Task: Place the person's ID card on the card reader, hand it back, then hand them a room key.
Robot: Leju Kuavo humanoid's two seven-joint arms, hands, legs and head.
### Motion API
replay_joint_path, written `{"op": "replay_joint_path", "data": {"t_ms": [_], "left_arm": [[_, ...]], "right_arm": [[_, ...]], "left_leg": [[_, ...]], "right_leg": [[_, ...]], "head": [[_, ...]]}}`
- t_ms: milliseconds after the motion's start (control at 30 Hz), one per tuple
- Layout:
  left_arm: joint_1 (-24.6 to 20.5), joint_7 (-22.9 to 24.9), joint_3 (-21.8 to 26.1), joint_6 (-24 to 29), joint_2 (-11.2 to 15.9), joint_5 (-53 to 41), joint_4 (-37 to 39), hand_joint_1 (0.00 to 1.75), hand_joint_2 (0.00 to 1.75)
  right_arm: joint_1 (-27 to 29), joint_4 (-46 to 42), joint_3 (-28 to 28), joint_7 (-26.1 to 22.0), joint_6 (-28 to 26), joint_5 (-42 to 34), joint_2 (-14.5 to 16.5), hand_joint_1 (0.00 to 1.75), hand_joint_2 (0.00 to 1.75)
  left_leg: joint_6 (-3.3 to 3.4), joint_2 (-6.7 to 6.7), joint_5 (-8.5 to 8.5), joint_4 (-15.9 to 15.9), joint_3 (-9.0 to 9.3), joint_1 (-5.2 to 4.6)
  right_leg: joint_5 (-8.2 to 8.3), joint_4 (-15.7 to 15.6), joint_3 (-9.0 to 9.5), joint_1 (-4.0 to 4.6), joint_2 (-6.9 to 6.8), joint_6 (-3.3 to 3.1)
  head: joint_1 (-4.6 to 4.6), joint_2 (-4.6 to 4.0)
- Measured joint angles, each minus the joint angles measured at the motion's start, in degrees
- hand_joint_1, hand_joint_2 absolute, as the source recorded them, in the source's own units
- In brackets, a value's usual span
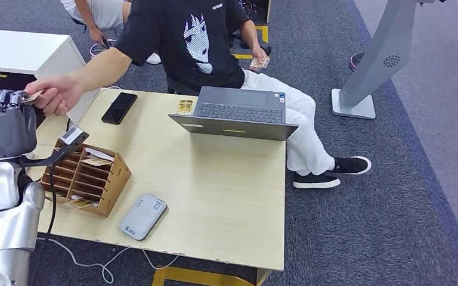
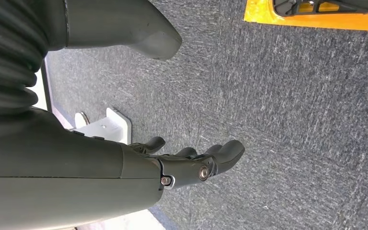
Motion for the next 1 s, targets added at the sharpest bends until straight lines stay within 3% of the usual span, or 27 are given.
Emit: {"op": "replay_joint_path", "data": {"t_ms": [33, 133, 400, 667, 833, 900, 1000], "left_arm": [[-0.1, -1.3, 0.0, 0.0, -0.2, 1.9, 0.2, 0.0, 0.44], [-1.3, -6.3, 0.2, 0.0, -1.5, 11.4, 1.9, 0.0, 1.75], [-5.6, -7.7, -1.2, -2.3, -4.1, 32.6, 5.4, 0.0, 1.75], [-8.3, -3.8, -6.9, -10.1, -2.7, 37.4, -0.8, 0.0, 1.75], [-8.7, -3.1, -8.0, -11.7, -1.8, 38.0, -3.2, 0.0, 1.75], [-9.2, -1.9, -9.6, -16.1, -0.2, 39.6, -5.9, 0.0, 1.75], [-10.1, 1.3, -12.3, -28.5, 4.1, 43.4, -9.2, 0.0, 1.75]], "right_arm": [[0.0, 0.0, -0.1, 0.0, 0.0, 0.0, 0.0, 0.0, 1.75], [0.0, 0.0, -0.3, -0.2, -0.1, 0.0, 0.0, 0.0, 1.75], [0.3, 0.0, -1.3, -0.5, -0.3, -0.1, 0.0, 0.0, 1.75], [0.7, 0.0, -2.5, -0.5, -0.3, 0.0, 0.0, 0.0, 1.75], [0.7, 0.0, -2.7, -0.5, -0.3, 0.0, 0.0, 0.0, 1.75], [0.8, 0.0, -3.0, -0.5, -0.3, -0.1, 0.0, 0.0, 1.75], [1.0, 0.0, -3.6, -0.5, -0.3, -0.6, 0.0, 0.0, 1.75]], "left_leg": [[0.0, -0.01, 0.0, 0.0, -0.01, 0.0], [0.01, -0.07, 0.01, 0.0, -0.05, 0.0], [0.0, -0.07, 0.02, 0.0, -0.05, 0.01], [0.0, -0.02, 0.02, 0.0, -0.07, 0.0], [0.0, -0.02, 0.02, 0.0, -0.07, 0.0], [0.0, -0.02, 0.02, 0.0, -0.07, 0.01], [-0.03, 0.05, 0.04, 0.0, -0.1, 0.05]], "right_leg": [[0.0, 0.0, -0.01, 0.0, -0.02, 0.0], [0.0, 0.0, -0.01, 0.0, -0.1, 0.01], [0.07, 0.0, -0.03, 0.0, -0.09, 0.0], [0.07, 0.0, -0.05, 0.0, -0.01, 0.0], [0.07, 0.0, -0.05, 0.0, -0.03, 0.0], [0.07, 0.0, -0.06, 0.01, -0.03, 0.0], [0.1, 0.0, -0.12, 0.02, 0.05, -0.05]], "head": [[-0.01, 0.0], [-0.01, 0.01], [-0.01, 0.01], [0.0, 0.01], [0.0, 0.01], [0.0, 0.01], [0.0, 0.01]]}}
